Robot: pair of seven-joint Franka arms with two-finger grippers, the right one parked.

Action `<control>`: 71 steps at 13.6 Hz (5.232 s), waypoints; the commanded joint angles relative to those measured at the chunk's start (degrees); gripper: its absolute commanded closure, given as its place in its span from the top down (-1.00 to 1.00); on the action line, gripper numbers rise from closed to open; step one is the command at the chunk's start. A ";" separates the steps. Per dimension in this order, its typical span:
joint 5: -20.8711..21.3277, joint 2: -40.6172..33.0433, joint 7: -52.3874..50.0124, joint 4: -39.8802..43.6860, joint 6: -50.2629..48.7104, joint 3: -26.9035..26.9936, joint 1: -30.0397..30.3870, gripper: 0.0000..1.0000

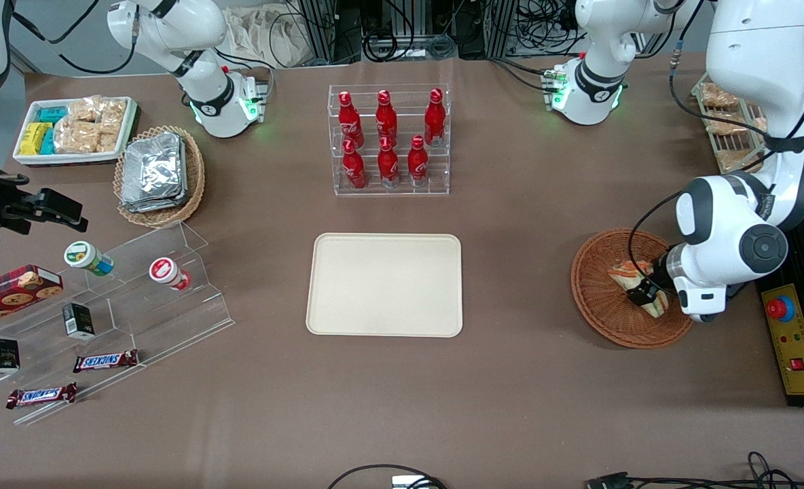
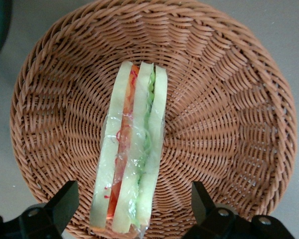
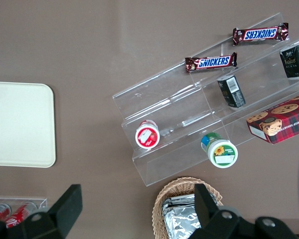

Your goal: Place sandwich from basket to tray

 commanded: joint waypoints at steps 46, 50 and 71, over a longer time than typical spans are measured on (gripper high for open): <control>-0.48 22.38 4.85 31.64 -4.81 -15.76 -22.88 1.00; -0.48 17.20 4.85 31.64 -12.54 -14.53 -20.69 1.00; 3.74 -6.18 30.38 29.52 -36.61 -14.26 10.87 1.00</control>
